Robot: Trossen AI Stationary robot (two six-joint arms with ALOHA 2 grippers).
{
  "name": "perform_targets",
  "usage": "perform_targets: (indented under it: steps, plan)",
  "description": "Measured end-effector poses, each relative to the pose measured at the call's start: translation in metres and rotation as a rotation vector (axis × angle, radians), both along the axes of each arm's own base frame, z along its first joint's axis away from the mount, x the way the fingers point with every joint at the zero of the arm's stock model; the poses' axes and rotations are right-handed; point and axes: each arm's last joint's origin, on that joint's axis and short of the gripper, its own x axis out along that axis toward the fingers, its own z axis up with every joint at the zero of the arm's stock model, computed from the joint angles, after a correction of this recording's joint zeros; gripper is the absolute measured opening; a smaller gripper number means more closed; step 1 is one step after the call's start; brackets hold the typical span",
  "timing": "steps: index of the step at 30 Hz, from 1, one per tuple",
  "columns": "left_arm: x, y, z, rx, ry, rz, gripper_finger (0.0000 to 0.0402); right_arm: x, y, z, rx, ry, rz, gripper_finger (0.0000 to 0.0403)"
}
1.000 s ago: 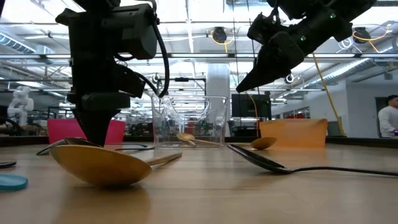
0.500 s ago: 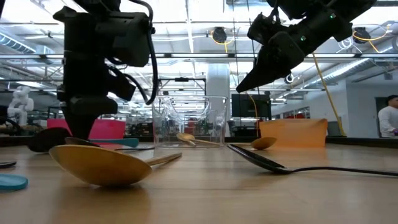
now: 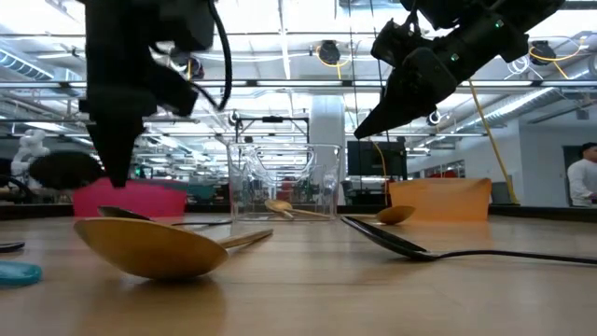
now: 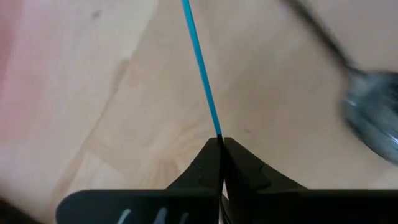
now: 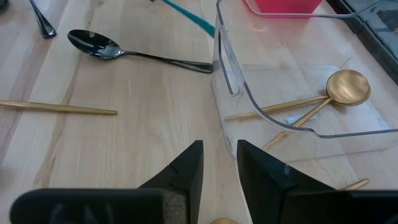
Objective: Sort silverware by color (type)
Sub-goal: Put the blue spoon into the red bin
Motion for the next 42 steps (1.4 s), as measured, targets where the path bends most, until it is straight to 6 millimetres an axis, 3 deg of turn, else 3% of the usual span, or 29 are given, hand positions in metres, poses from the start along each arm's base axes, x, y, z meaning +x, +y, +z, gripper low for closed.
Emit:
perform_targets:
  steps: [8,16,30,36,42]
  plan:
    - [-0.016,-0.015,0.03,-0.206,-0.081,-0.194,0.0009,0.003,0.0,0.004,0.0,-0.046,0.007,0.0091]
    - [-0.018,-0.021,0.034,-0.352,-0.077,-0.231,0.0008,0.015,0.004,0.02,0.037,-0.258,0.142,0.0087]
    - [0.0,-0.024,0.061,-0.288,-0.218,-0.233,0.0008,0.079,0.012,0.029,0.059,-0.329,0.319,0.0049]
    - [0.001,-0.023,0.061,-0.247,-0.227,-0.215,0.0008,0.096,0.012,0.026,0.104,-0.319,0.33,0.0074]
    - [0.004,-0.023,0.062,-0.22,-0.27,-0.226,0.0008,0.107,0.014,0.019,0.137,-0.299,0.348,0.0128]
